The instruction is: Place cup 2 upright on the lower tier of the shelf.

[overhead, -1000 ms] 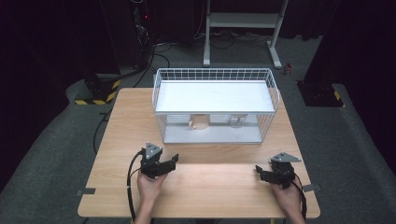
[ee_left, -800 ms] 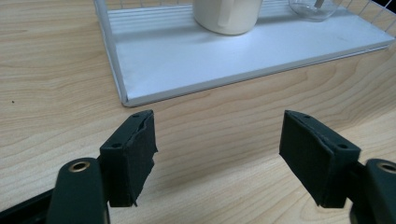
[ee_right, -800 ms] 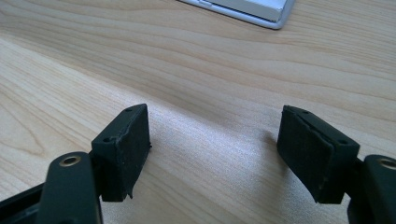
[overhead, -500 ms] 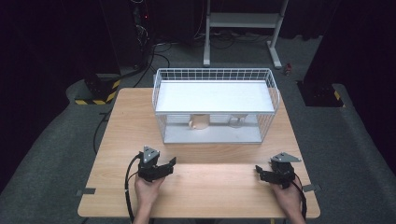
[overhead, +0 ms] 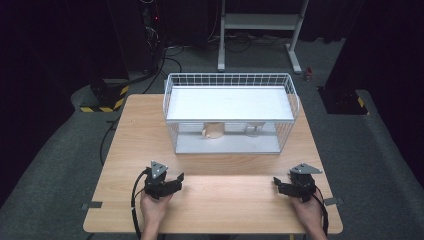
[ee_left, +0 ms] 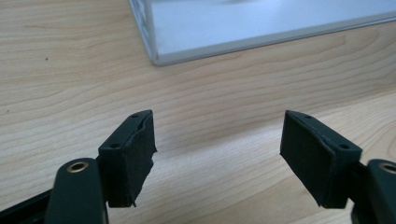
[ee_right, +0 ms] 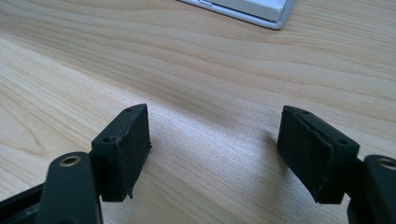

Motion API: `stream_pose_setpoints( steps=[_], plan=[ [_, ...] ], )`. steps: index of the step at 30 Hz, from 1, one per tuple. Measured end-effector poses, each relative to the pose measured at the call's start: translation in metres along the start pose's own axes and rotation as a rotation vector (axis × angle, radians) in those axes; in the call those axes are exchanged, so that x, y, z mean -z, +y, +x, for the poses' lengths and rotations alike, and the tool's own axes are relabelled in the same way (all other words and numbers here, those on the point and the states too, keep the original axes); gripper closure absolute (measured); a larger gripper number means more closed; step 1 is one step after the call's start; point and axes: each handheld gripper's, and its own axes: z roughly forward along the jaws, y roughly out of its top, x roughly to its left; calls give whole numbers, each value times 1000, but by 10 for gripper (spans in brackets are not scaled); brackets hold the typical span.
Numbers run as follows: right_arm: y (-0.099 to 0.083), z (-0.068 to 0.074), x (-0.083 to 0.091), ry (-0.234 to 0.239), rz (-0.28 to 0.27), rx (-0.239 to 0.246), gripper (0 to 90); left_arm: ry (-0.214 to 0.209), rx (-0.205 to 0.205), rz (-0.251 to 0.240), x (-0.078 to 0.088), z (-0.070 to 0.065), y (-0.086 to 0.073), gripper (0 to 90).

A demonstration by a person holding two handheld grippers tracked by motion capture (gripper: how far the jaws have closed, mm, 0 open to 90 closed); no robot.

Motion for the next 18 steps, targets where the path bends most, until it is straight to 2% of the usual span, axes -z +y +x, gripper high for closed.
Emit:
stream_pose_setpoints(
  steps=[11, 16, 18],
  plan=[
    [0, 0, 0, 0, 0, -1, 255, 52, 10, 30, -4, 11, -13, 266],
    [0, 0, 0, 1, 0, -1, 255, 77, -1, 56, -9, 13, -20, 271],
    [0, 0, 0, 0, 0, -2, 254, 83, -5, 45, -9, 14, -19, 269]
  ],
)
